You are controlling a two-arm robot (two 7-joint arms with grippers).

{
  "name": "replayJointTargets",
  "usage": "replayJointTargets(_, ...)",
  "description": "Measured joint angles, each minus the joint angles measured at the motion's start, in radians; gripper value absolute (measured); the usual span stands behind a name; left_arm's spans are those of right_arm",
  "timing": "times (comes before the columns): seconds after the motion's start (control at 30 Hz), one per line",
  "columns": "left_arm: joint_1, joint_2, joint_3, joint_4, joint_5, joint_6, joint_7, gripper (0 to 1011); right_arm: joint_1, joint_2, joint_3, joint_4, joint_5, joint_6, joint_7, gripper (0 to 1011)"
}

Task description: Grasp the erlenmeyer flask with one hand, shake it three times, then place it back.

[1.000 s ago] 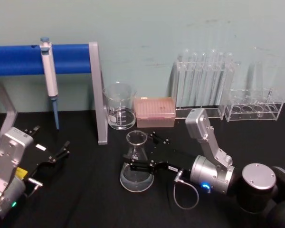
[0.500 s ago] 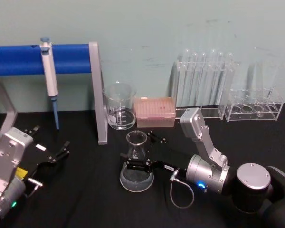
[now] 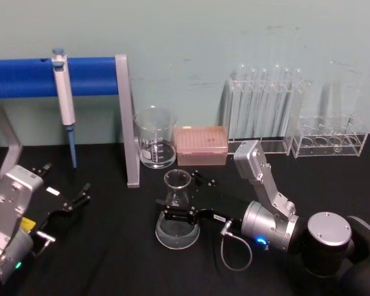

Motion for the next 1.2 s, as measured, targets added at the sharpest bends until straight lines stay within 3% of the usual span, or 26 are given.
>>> replayJointTargets(0.13, 0.0, 0.0, 0.0, 0.0, 0.0, 0.0, 0.0, 1001, 0.0, 0.0, 0.0, 0.0, 0.001, 0.0, 0.001, 969)
replayJointTargets(0.37, 0.0, 0.0, 0.0, 0.0, 0.0, 0.0, 0.0, 1001, 0.0, 0.0, 0.0, 0.0, 0.001, -0.001, 0.001, 813)
replayJointTargets(0.4, 0.0, 0.0, 0.0, 0.0, 0.0, 0.0, 0.0, 1001, 0.0, 0.0, 0.0, 0.0, 0.001, -0.001, 0.001, 750)
replayJointTargets(0.73, 0.0, 0.0, 0.0, 0.0, 0.0, 0.0, 0.0, 1001, 0.0, 0.0, 0.0, 0.0, 0.003, -0.001, 0.002, 465)
replayJointTargets(1.2, 0.0, 0.0, 0.0, 0.0, 0.0, 0.0, 0.0, 1001, 0.0, 0.0, 0.0, 0.0, 0.003, -0.001, 0.002, 452)
